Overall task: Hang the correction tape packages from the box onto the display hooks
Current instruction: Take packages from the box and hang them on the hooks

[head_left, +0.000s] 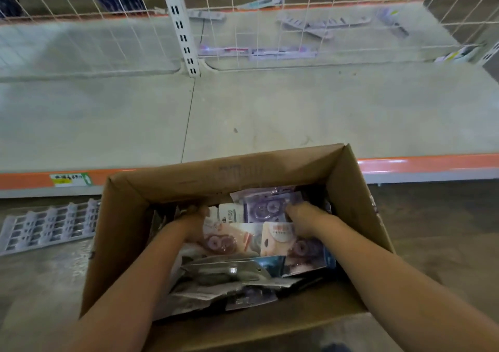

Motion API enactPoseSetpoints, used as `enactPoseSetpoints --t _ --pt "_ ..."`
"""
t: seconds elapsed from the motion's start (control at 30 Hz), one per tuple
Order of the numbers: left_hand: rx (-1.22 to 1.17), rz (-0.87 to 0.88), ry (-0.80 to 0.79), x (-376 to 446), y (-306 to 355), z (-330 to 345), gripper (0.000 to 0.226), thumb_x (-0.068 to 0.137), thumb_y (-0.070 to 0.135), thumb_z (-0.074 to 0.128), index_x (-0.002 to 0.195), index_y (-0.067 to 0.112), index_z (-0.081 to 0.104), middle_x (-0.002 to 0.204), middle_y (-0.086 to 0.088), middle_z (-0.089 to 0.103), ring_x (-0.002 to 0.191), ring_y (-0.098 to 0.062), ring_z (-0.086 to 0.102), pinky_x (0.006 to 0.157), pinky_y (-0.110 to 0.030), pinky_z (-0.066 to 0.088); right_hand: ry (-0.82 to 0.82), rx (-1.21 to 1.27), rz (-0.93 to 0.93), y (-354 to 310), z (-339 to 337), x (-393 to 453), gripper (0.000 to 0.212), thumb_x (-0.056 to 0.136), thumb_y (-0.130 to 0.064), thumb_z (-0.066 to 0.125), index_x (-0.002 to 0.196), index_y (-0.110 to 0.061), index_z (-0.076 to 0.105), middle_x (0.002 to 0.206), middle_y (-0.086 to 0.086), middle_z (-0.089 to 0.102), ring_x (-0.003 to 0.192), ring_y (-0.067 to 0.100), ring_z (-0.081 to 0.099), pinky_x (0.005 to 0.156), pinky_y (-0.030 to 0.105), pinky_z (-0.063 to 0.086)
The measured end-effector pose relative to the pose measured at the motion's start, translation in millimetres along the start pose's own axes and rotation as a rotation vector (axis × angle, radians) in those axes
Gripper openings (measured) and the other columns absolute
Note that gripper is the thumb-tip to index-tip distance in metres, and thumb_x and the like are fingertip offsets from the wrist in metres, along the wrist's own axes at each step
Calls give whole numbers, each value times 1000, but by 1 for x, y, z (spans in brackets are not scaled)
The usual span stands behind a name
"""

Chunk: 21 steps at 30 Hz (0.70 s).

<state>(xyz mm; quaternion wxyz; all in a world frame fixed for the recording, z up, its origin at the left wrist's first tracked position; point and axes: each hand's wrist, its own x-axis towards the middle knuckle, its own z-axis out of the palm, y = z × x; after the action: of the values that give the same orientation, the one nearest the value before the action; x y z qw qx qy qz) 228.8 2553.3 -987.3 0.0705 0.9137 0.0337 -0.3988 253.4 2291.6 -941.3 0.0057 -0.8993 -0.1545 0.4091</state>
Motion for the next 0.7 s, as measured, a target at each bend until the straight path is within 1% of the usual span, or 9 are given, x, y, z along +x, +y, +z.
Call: enactPoseSetpoints --t 0.07,0.17,0.23,0.37,0.43,0.5,0.57,0.63,0.7 --pt "-6 -31 26 -6 -2 -3 72 75 32 77 132 20 35 135 -7 37 124 -25 41 98 -33 41 -48 29 8 -3 0 -4 45 93 -15 55 133 -6 38 132 16 49 104 26 52 75 31 39" --pt "-59 -68 44 -9 -11 1 45 81 10 67 119 20 44 123 -6 53 105 -19 54 89 -36 52 -54 55 62 -5 1 -9 66 90 -17 61 143 -1 24 137 19 46 116 30 52 85 33 45" --pt "-87 -82 46 -14 -14 1 37 83 12 67 115 20 50 119 -4 56 100 -16 55 85 -33 53 -48 31 81 -5 3 -14 73 90 -13 61 146 -1 17 140 20 43 122 33 50 93 35 44" --pt "-155 -24 43 -28 -11 -10 36 84 14 69 118 15 58 113 1 50 106 -17 51 80 -24 43 -86 -50 28 -4 9 -27 72 90 -8 55 149 -11 12 149 15 33 128 33 43 96 37 42" --pt "-325 21 43 -34 -14 -14 27 81 11 72 107 13 63 108 -2 56 100 -18 55 78 -27 46 -53 -113 -10 -4 12 -31 62 93 -11 49 147 -15 19 145 13 38 126 32 45 94 38 42" --pt "-592 65 53 -39 -19 -16 18 80 5 72 96 8 66 102 -13 67 92 -22 62 80 -38 53 -14 -181 -37 -3 14 -36 54 95 -11 43 146 -20 24 145 11 40 126 31 46 93 38 42" --pt "-844 59 56 -45 -21 -18 21 82 1 68 102 10 66 103 -14 70 95 -27 66 89 -43 54 9 -221 -66 -3 15 -39 56 96 -9 41 147 -24 25 148 7 37 128 31 45 94 38 41" --pt "-1005 68 -1 -49 -19 -18 27 85 6 67 111 12 64 107 -14 70 101 -31 66 93 -45 52 41 -240 -89 -3 15 -41 54 96 -13 46 146 -25 29 146 6 40 127 30 45 94 37 42" --pt "-1150 100 -87 -54 -13 -19 30 86 9 65 116 10 61 108 -15 69 97 -28 68 83 -38 58 79 -201 -105 -5 15 -43 49 95 -18 51 142 -23 35 141 6 46 123 29 49 90 35 44"
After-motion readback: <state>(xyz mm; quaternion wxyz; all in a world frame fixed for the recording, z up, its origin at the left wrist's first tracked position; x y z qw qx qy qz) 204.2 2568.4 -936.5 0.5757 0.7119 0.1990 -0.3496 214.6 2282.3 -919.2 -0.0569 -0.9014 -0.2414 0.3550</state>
